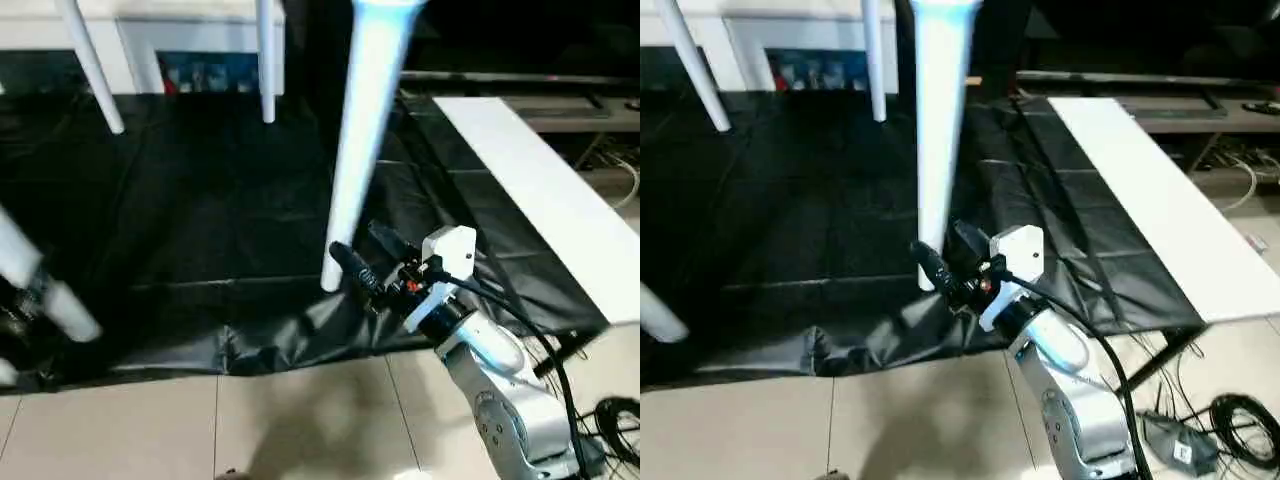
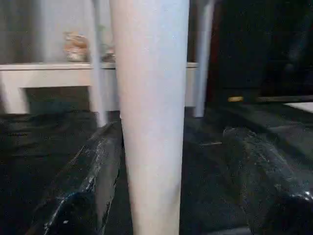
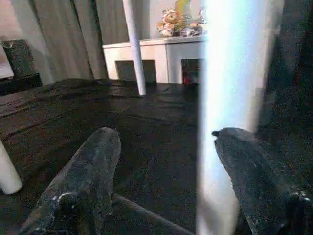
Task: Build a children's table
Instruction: Flip table
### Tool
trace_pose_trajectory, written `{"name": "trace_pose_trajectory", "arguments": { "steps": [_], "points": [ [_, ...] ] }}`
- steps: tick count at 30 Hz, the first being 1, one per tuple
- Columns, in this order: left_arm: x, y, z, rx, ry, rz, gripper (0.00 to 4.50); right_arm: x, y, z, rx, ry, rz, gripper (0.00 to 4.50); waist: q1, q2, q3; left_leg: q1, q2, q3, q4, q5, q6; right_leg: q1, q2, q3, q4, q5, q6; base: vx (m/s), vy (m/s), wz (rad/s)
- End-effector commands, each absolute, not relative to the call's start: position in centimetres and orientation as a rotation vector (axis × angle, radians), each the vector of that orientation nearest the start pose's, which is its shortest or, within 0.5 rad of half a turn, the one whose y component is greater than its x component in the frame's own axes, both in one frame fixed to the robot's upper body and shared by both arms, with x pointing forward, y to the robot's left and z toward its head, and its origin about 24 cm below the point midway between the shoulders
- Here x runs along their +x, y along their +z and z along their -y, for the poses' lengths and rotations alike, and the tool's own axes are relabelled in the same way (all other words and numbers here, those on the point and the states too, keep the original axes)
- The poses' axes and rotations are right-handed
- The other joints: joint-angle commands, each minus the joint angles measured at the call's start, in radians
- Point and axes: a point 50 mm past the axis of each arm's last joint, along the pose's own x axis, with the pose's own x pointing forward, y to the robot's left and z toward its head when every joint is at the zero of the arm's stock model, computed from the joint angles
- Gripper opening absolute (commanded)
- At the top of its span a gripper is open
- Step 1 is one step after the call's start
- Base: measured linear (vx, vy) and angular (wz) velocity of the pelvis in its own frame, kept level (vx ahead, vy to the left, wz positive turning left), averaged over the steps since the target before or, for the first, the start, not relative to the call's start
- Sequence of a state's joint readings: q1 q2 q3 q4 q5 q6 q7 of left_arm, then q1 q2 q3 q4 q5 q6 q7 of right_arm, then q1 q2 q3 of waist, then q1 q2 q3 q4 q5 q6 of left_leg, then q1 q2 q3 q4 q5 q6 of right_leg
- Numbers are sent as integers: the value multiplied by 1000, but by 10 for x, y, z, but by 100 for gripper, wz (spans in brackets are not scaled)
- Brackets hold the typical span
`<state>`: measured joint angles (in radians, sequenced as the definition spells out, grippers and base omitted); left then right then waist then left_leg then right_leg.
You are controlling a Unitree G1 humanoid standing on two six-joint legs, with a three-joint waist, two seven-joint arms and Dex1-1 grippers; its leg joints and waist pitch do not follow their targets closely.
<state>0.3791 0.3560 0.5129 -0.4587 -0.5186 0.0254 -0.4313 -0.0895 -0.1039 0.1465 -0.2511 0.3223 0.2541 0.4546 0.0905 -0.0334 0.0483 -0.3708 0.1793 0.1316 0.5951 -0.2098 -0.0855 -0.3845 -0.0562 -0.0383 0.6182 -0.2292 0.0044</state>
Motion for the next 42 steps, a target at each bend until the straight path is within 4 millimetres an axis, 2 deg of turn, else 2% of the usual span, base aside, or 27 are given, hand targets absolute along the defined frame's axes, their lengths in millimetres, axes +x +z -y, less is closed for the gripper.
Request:
{"name": "trace_pose_trajectory", "arguments": {
  "steps": [1, 2, 4, 5, 7, 8, 10, 13, 14, 19, 21, 22, 23, 24, 25, 26, 28, 30, 31, 33, 34, 35, 36, 37, 38, 41, 42],
  "points": [
    [158, 127, -275, 70, -101, 226, 351, 252, 96, 101, 191, 705, 74, 345, -6, 21, -27, 7, 40, 1, -94, -230, -20, 30, -56, 46, -63, -4, -116, 0, 0, 0],
    [153, 127, -276, 57, -91, 229, 351, 252, 97, 100, 195, 713, 75, 345, -5, 18, -22, 8, 42, 2, -99, -268, -26, 31, -60, 47, -69, -88, -100, 0, 0, 0],
    [147, 128, -278, 58, -83, 224, 351, 252, 96, 100, 196, 719, 76, 345, -6, 12, -19, 12, 44, 6, -101, -301, -30, 26, -61, 50, -79, -166, -85, 0, 0, 0],
    [144, 127, -280, 54, -73, 216, 351, 252, 96, 100, 197, 720, 75, 345, -8, 13, -19, 11, 45, 6, -102, -301, -33, 25, -61, 50, -80, -183, -78, 0, 0, 0],
    [141, 126, -282, 66, -64, 204, 351, 252, 96, 100, 197, 720, 73, 345, -11, 12, -16, 9, 46, 6, -104, -311, -36, 23, -60, 49, -83, -204, -69, 0, 0, 0],
    [138, 125, -288, 79, -20, 198, 351, 252, 95, 99, 198, 724, 71, 345, -9, -1, -17, 16, 47, 10, -100, -313, -35, 19, -58, 51, -85, -202, -64, 0, 0, 0],
    [138, 127, -293, 121, 38, 200, 351, 252, 95, 97, 200, 731, 69, 345, -7, 7, -17, 15, 48, 10, -102, -304, -36, 19, -57, 51, -82, -183, -67, 0, 0, 0],
    [139, 127, -294, 146, 52, 199, 351, 252, 94, 96, 201, 736, 69, 345, -4, 6, -17, 17, 49, 9, -103, -301, -41, 20, -58, 49, -81, -167, -66, 0, 0, 0],
    [139, 129, -290, 124, 20, 205, 351, 252, 94, 96, 200, 738, 68, 345, -4, 9, -18, 16, 48, 9, -102, -301, -45, 20, -58, 50, -79, -157, -68, 0, 0, 0],
    [126, 123, -270, 46, -208, 110, 351, 250, 93, 99, 200, 737, 62, 345, -5, 6, -17, 11, 49, 10, -103, -292, -45, 23, -57, 50, -74, -140, -75, 0, 0, 0],
    [111, 122, -259, 11, -335, 55, 351, 249, 92, 101, 201, 735, 58, 345, -7, 2, -14, 12, 49, 13, -104, -301, -40, 20, -56, 51, -78, -147, -73, 0, 0, 0],
    [110, 122, -258, 7, -346, 49, 351, 249, 92, 101, 201, 735, 58, 345, -7, 5, -14, 11, 50, 12, -105, -303, -39, 21, -56, 51, -76, -150, -74, 0, 0, 0],
    [101, 123, -250, -39, -431, 2, 351, 249, 91, 102, 201, 736, 55, 345, -7, -2, -12, 13, 50, 14, -103, -306, -36, 19, -55, 51, -78, -154, -73, 0, 0, 0],
    [99, 124, -247, -60, -457, -16, 351, 249, 91, 103, 201, 736, 53, 345, -5, 2, -11, 15, 50, 14, -105, -320, -36, 16, -53, 52, -76, -171, -74, 0, 0, 0],
    [102, 127, -244, -44, -471, -18, 351, 250, 91, 103, 200, 738, 52, 345, -6, -1, -7, 14, 49, 15, -107, -336, -35, 15, -52, 52, -80, -191, -69, 0, 0, 0],
    [108, 130, -239, -23, -480, -13, 351, 250, 90, 103, 199, 739, 51, 345, -4, -7, -5, 21, 50, 17, -106, -360, -35, 9, -49, 52, -84, -221, -61, 0, 0, 0],
    [120, 132, -231, 10, -476, 7, 351, 251, 90, 103, 201, 738, 47, 345, 6, -1, -3, 33, 50, 19, -104, -370, -32, -1, -51, 56, -88, -246, -52, 0, 0, 0],
    [133, 129, -223, 20, -446, 15, 351, 252, 88, 104, 187, 711, 38, 345, 1, 4, 1, 20, 52, 16, -111, -367, -51, 9, -54, 54, -88, -276, -43, 0, 0, 0],
    [150, 125, -214, 22, -397, 29, 351, 253, 84, 106, 162, 660, 17, 345, 2, 6, 1, 25, 50, 15, -110, -387, -66, 7, -55, 54, -91, -314, -31, 0, 0, 0],
    [162, 118, -206, 18, -350, 16, 351, 253, 79, 108, 137, 607, -10, 345, -1, 20, -7, 29, 49, 12, -106, -368, -89, 10, -59, 54, -87, -289, -30, -27, 5, -1],
    [163, 112, -205, 22, -338, -14, 351, 252, 78, 108, 135, 600, -19, 345, -4, 20, -11, 25, 45, 12, -103, -336, -89, 17, -58, 54, -83, -238, -35, 0, 0, 0],
    [164, 107, -205, 32, -309, -38, 351, 251, 78, 109, 130, 590, -19, 345, -9, 13, -13, 15, 44, 10, -104, -313, -84, 27, -57, 51, -79, -210, -35, 0, 0, 0],
    [164, 103, -205, 47, -282, -44, 351, 250, 78, 110, 124, 572, -19, 345, -19, 9, -15, -1, 42, 6, -106, -271, -77, 42, -56, 45, -77, -186, -26, 0, 0, 0],
    [165, 102, -205, 54, -251, -31, 351, 248, 78, 111, 126, 557, -18, 345, -21, 12, -19, 6, 40, 9, -99, -249, -71, 37, -58, 47, -79, -168, -24, 0, 0, 0],
    [168, 97, -210, 84, -182, -18, 351, 246, 81, 114, 117, 525, 5, 345, -28, 12, -23, 11, 41, 11, -93, -232, -63, 34, -56, 49, -78, -122, -39, 0, 0, 0],
    [171, 94, -214, 108, -128, -25, 351, 245, 82, 115, 110, 503, 17, 345, -31, 10, -25, 11, 40, 12, -89, -205, -48, 36, -53, 48, -73, -55, -57, 0, 0, 0],
    [174, 93, -215, 113, -95, -23, 351, 245, 82, 114, 111, 501, 16, 345, -32, 12, -23, 15, 41, 13, -90, -218, -44, 32, -51, 46, -73, -59, -65, 0, 0, 0]
  ]
}}
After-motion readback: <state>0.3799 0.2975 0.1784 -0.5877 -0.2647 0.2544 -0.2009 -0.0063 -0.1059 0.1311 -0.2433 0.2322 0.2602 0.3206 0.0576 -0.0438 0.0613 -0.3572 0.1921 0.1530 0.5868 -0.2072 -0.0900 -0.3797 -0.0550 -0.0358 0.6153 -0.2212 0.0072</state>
